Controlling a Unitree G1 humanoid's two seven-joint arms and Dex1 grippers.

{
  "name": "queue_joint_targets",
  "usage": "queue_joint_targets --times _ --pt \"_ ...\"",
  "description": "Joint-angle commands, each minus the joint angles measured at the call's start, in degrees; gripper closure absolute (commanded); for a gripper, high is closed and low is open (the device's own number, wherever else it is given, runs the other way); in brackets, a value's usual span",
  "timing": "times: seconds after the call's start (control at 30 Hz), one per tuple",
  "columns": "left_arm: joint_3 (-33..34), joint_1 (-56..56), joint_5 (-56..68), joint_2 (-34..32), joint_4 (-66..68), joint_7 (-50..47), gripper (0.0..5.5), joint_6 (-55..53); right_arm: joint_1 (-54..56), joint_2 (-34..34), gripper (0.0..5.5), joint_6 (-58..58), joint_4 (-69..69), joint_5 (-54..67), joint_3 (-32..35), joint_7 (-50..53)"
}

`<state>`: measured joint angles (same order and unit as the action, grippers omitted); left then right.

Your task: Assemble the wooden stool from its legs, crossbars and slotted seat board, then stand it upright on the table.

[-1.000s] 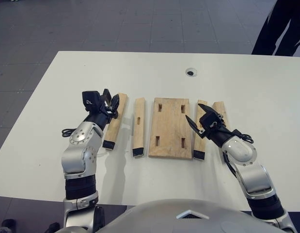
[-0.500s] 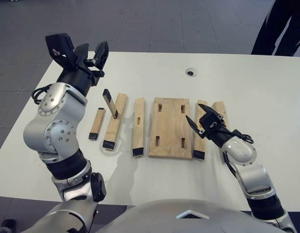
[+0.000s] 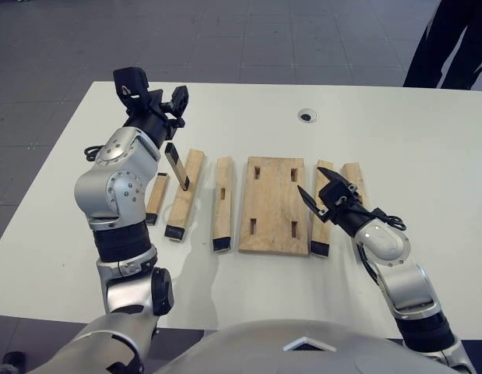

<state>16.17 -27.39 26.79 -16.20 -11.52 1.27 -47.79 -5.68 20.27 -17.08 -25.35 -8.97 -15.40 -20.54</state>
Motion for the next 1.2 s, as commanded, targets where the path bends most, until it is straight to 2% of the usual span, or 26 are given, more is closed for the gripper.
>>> queue_joint_targets --times 0.03,0.1,0.2,0.43,0.57,0.7,0.8,0.9,1.07,1.2 --pt "3.96 -9.57 3.17 -1.53 -4.61 -1.73 2.65 -1.67 -0.29 -0.20 2.54 -0.26 -0.45 -0.69 -0.08 0.35" --pt "4.62 -11.92 3.70 -1.92 -5.13 -2.01 2.65 -2.17 -0.18 -0.30 2.54 -0.25 -0.32 -0.69 -0.30 0.38" --pt "3.50 -8.81 2.81 -1.92 -4.60 -1.56 2.65 -2.76 0.06 -0.26 2.54 -0.38 -0.36 -0.64 -0.21 0.34" --pt "-3.01 12.25 -3.63 -1.18 5.37 3.92 2.65 3.38 -0.23 -0.20 2.54 -0.20 -0.40 -0.59 -0.19 0.33" --pt "-1.97 9.69 -4.74 -2.46 8.85 4.93 2.65 7.37 0.05 -0.25 2.54 -0.01 0.04 -0.66 -0.30 0.34" --pt "0.29 4.02 -3.50 -4.73 4.58 4.88 2.65 8.25 -0.06 -0.16 2.54 0.02 -0.04 -0.71 -0.27 0.33" --pt "4.36 1.16 -0.60 -5.22 -2.91 4.23 2.65 9.86 0.04 -0.02 2.54 0.13 0.14 -0.79 -0.19 0.31" --pt "9.11 -0.60 0.46 -7.79 -4.46 4.73 2.65 12.67 -0.22 -0.17 2.54 0.15 0.12 -1.05 -0.40 0.54" --pt "10.52 12.50 -1.22 -11.46 -5.78 11.81 2.65 15.85 -0.58 0.20 2.54 0.22 0.02 -1.01 0.13 0.49" --pt "8.48 27.29 -4.24 -9.80 -9.84 16.64 1.99 22.72 -1.35 0.19 2.54 0.13 -0.18 -1.29 0.25 0.98"
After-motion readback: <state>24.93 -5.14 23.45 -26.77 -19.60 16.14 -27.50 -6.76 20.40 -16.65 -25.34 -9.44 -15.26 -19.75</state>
